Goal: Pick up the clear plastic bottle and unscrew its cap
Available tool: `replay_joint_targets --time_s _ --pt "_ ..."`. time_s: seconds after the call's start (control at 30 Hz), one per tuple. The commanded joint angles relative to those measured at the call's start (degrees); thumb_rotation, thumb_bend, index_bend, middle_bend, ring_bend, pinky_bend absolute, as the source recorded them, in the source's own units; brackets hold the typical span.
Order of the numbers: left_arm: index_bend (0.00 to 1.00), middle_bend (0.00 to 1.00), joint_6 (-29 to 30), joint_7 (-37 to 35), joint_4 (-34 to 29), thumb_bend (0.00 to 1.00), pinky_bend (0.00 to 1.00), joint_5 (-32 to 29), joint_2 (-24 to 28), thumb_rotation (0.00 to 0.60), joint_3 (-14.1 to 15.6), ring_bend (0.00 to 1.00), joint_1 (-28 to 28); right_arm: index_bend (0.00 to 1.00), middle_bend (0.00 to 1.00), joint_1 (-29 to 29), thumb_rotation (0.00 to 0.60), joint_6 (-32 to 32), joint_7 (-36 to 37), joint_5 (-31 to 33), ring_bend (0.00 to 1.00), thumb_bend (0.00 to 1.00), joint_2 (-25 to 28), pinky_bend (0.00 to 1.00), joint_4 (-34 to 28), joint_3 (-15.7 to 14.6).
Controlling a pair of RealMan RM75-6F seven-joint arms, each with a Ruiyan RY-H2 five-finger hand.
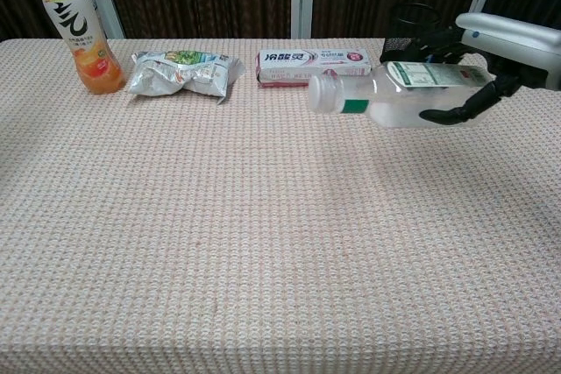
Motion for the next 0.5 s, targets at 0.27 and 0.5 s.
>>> replay_joint_targets --time_s 0.27,0.5 --pt "0.22 0.16 -5.5 -12.3 0.8 0.10 0.03 5.8 -3.1 0.600 -2.6 0.03 -9.5 0.67 0.55 8.8 0.600 -4.1 11.3 0.2 0.46 0.50 -9.6 0.51 2.1 3.3" --pt "0.22 0.16 -6.5 -16.3 3.0 0.10 0.04 6.6 -7.2 0.600 -2.9 0.03 -13.0 0.68 0.56 11.3 0.600 -3.5 16.9 1.1 0.46 0.61 -15.3 0.52 7.3 4.0"
